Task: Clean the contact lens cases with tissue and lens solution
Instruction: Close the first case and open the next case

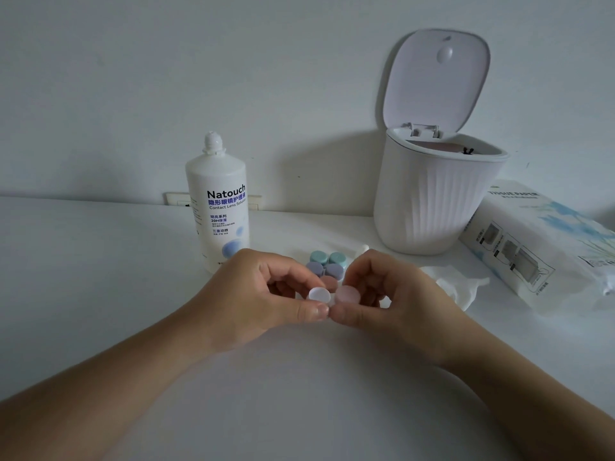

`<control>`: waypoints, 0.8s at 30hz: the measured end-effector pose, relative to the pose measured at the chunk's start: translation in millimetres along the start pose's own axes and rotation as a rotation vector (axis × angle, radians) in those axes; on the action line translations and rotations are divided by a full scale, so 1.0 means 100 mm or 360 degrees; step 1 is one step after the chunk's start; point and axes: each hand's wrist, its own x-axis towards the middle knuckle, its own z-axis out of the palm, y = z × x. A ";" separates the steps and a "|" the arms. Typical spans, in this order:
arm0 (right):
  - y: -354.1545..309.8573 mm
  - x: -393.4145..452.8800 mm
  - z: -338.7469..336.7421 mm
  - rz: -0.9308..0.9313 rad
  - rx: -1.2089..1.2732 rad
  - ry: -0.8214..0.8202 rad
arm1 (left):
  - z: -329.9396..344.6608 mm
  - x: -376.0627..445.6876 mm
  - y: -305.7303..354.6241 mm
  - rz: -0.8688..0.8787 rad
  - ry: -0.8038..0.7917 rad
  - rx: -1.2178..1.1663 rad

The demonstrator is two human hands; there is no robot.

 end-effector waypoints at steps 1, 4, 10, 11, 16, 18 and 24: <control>0.01 0.01 -0.01 0.0015 -0.0016 0.0006 | 0.00 0.00 0.00 0.0002 -0.0002 -0.0008; 0.01 0.00 -0.06 0.0020 -0.0031 -0.0098 | -0.02 0.01 -0.02 0.0002 0.0028 -0.0016; -0.02 -0.01 -0.04 -0.0060 0.0055 -0.0043 | -0.03 0.01 -0.03 0.0002 0.0047 -0.0009; -0.02 -0.01 -0.02 -0.0059 0.0058 0.0000 | -0.03 0.01 -0.04 0.0005 0.0044 -0.0011; -0.02 -0.02 -0.07 -0.0019 0.0065 -0.0064 | -0.02 0.02 -0.03 0.0021 0.0049 -0.0027; -0.01 -0.03 -0.08 -0.0033 0.0056 -0.0088 | -0.03 0.01 -0.02 0.0024 0.0062 -0.0044; 0.00 -0.02 -0.05 -0.0018 0.0017 -0.0041 | -0.03 0.01 -0.03 0.0005 0.0080 -0.0071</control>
